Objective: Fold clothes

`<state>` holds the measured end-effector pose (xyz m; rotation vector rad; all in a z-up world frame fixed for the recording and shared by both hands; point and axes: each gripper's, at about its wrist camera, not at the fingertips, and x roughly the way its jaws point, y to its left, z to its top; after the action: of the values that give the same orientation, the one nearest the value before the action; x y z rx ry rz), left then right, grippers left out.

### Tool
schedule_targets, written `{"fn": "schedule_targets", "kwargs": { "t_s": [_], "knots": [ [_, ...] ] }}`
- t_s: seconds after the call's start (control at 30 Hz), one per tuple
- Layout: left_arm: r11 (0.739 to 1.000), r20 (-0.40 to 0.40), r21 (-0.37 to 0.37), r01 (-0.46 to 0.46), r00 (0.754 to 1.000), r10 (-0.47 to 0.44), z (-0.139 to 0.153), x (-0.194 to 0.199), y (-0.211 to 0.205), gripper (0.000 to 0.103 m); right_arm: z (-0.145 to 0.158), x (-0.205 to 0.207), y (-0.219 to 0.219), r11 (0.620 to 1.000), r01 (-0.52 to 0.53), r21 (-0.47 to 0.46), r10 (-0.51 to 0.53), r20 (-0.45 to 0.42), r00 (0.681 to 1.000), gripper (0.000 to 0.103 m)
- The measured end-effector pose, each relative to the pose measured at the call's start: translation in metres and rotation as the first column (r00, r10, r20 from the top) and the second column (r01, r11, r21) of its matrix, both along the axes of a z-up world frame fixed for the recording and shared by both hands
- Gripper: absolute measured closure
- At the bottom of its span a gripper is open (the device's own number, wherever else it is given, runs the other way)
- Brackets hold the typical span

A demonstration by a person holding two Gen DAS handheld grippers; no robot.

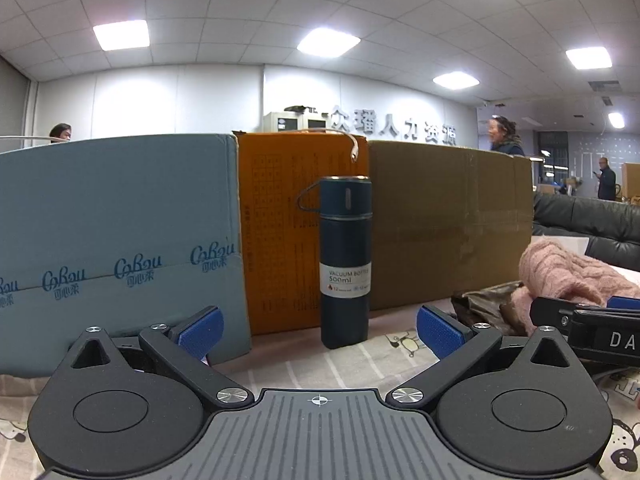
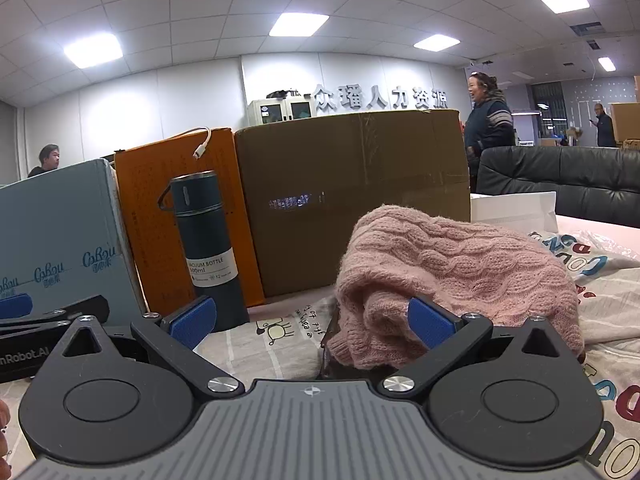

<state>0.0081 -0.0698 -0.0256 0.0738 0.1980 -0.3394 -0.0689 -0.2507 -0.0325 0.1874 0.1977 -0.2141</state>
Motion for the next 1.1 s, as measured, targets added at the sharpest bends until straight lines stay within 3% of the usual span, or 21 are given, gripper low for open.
{"fn": "schedule_targets", "kwargs": {
  "t_s": [0.5,0.77,1.1],
  "knots": [
    [1.0,-0.004,0.014,0.008,1.0,-0.008,-0.001,-0.006,-0.001,0.0,-0.002,0.001,-0.001,1.0,0.003,-0.006,-0.003,-0.008,1.0,0.0],
    [1.0,-0.008,0.017,0.009,1.0,-0.009,-0.002,-0.006,-0.002,0.0,0.001,-0.009,-0.005,0.999,0.04,0.014,-0.041,0.078,0.996,0.0],
    [1.0,-0.009,0.017,0.01,1.0,-0.009,-0.002,-0.005,-0.002,0.0,0.001,-0.013,-0.006,0.999,0.049,0.025,-0.051,0.117,0.992,0.0]
  ]
}}
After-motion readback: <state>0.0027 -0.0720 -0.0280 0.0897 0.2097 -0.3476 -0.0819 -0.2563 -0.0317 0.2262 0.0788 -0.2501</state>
